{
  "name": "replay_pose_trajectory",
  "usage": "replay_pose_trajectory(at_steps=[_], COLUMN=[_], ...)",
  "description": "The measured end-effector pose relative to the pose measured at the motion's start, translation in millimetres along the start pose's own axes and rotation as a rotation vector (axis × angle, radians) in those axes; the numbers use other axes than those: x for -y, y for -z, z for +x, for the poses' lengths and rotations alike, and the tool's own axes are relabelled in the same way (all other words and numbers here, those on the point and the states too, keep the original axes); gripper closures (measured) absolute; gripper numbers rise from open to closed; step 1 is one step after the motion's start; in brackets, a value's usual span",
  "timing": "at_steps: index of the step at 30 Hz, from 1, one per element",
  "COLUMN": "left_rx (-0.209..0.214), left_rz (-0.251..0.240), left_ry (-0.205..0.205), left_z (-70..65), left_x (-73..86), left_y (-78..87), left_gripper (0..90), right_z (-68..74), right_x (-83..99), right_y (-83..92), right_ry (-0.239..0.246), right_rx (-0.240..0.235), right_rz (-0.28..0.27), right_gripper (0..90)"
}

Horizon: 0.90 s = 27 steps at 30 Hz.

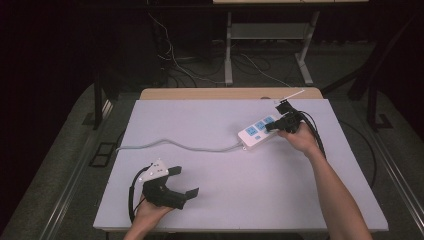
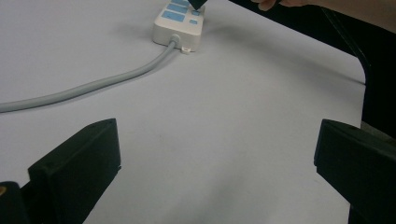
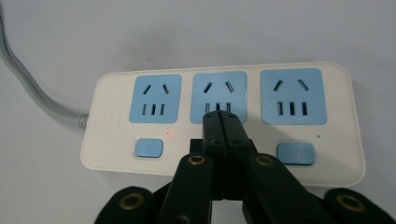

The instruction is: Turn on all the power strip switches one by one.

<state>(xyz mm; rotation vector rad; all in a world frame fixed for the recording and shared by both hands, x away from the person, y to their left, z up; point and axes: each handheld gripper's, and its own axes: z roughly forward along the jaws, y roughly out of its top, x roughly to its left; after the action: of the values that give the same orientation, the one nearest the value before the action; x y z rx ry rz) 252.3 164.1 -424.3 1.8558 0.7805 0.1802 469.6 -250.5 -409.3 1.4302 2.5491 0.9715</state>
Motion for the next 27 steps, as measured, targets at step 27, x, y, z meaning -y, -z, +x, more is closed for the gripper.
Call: replay_pose_trajectory(at_steps=[27], left_rx=[0.002], left_rz=[0.004], left_ry=[-0.009], left_z=[-3.1], left_x=[0.1], left_y=[-1.1], left_gripper=[0.0], right_z=[6.9], right_x=[0.2], right_y=[-4.2], right_ry=[0.012], right_rx=[0.052], right_rz=[0.018], right_gripper=[90.0])
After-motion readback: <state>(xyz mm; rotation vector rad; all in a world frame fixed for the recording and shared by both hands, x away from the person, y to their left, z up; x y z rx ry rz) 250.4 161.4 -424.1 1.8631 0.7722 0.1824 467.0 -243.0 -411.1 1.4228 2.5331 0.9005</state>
